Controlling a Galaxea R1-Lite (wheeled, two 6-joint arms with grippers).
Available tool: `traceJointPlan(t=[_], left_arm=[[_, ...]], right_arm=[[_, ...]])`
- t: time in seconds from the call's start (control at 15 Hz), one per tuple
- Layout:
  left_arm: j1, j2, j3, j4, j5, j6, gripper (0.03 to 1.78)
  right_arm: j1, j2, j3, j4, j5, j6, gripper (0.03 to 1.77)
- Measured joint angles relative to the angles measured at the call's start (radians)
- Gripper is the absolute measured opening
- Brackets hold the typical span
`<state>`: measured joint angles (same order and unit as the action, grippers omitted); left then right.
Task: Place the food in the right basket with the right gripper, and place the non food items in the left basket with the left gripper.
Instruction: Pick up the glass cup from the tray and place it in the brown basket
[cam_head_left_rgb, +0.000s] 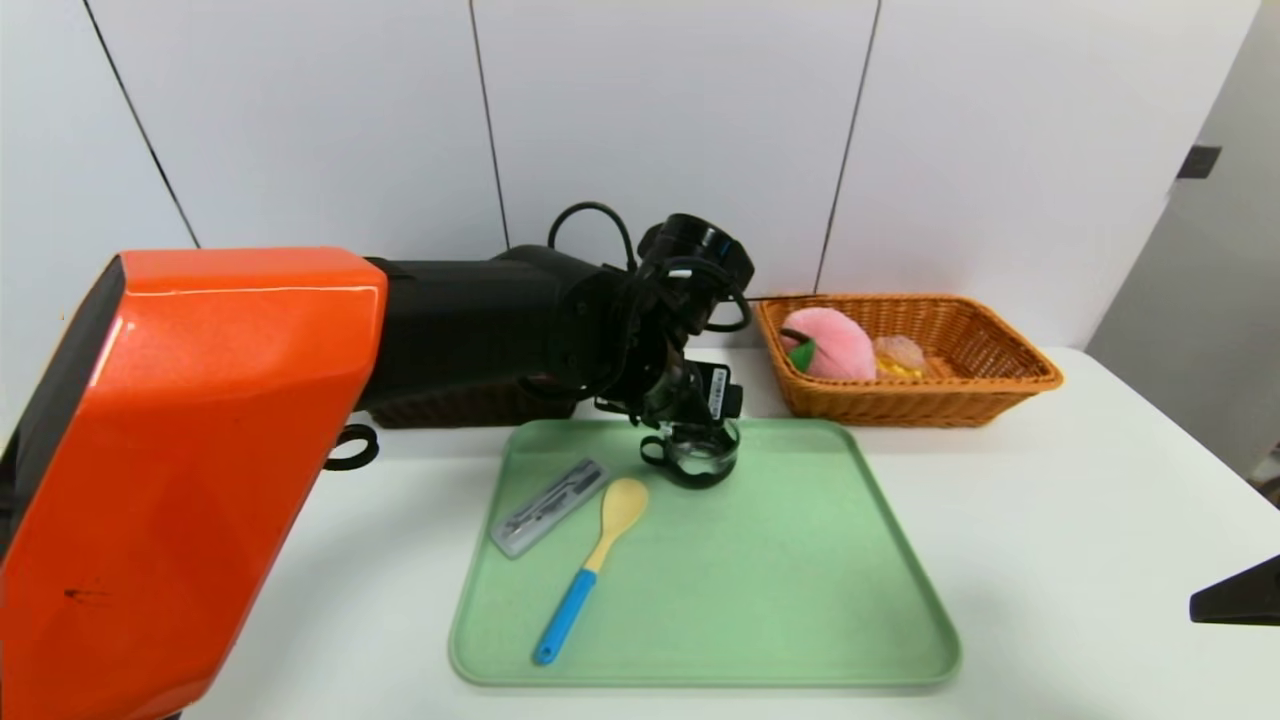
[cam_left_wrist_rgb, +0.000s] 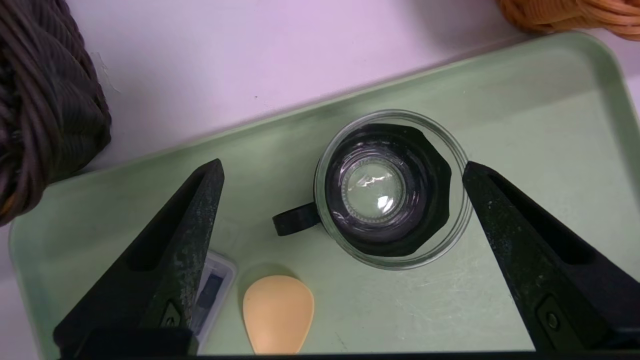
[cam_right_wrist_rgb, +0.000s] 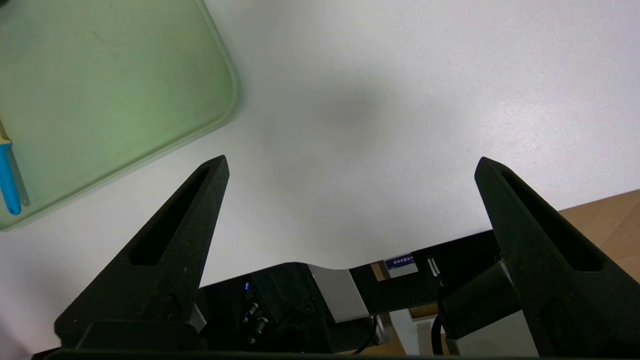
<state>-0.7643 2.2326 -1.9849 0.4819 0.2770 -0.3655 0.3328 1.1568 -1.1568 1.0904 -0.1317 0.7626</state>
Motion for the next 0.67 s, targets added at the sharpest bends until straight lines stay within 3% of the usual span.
traceJointPlan(t=[0.67], left_arm=[[0.023, 0.026, 0.0, 0.021, -0.055, 0.029, 1.69]], right_arm=[[-0.004, -0.027, 0.038, -0.001, 0.003, 0.002, 1.7]])
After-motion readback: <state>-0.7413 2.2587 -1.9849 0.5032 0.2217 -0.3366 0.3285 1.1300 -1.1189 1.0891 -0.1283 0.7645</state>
